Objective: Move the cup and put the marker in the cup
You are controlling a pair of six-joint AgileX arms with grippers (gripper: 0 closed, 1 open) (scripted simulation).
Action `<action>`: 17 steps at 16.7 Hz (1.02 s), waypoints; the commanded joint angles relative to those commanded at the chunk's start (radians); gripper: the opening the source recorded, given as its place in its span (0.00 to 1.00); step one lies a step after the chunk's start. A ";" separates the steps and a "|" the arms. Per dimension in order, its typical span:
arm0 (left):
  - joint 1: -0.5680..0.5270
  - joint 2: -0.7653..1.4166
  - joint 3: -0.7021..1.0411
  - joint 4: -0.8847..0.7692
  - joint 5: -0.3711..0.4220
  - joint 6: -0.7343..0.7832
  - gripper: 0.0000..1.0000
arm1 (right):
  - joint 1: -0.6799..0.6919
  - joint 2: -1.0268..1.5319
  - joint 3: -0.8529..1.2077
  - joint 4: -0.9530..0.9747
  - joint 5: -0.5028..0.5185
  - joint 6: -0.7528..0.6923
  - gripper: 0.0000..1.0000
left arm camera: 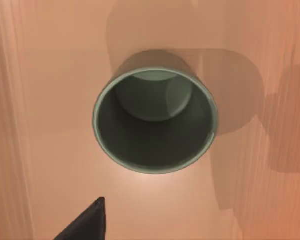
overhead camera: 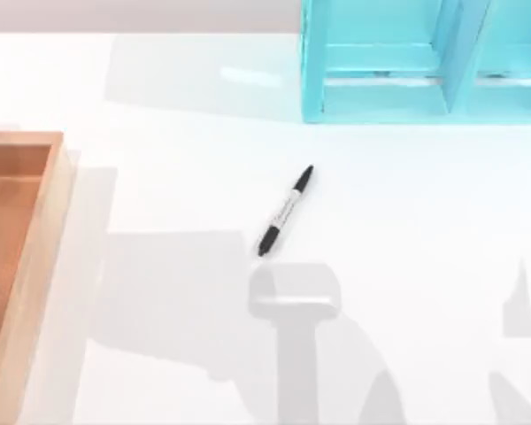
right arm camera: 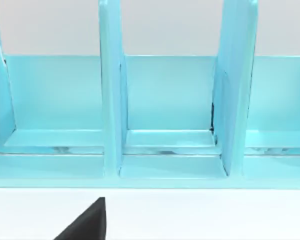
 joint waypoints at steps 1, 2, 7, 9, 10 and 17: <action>0.002 0.013 0.012 -0.010 0.000 0.002 1.00 | 0.000 0.000 0.000 0.000 0.000 0.000 1.00; 0.002 0.017 0.016 -0.014 0.000 0.002 1.00 | 0.000 0.000 0.000 0.000 0.000 0.000 1.00; -0.003 0.015 0.010 -0.009 0.000 0.001 1.00 | 0.000 0.000 0.000 0.000 0.000 0.000 1.00; 0.000 0.026 -0.020 0.025 0.000 0.000 1.00 | 0.000 0.000 0.000 0.000 0.000 0.000 1.00; 0.001 0.032 -0.044 0.056 0.000 0.001 1.00 | 0.000 0.000 0.000 0.000 0.000 0.000 1.00; 0.006 0.100 -0.257 0.345 0.000 0.007 1.00 | 0.000 0.000 0.000 0.000 0.000 0.000 1.00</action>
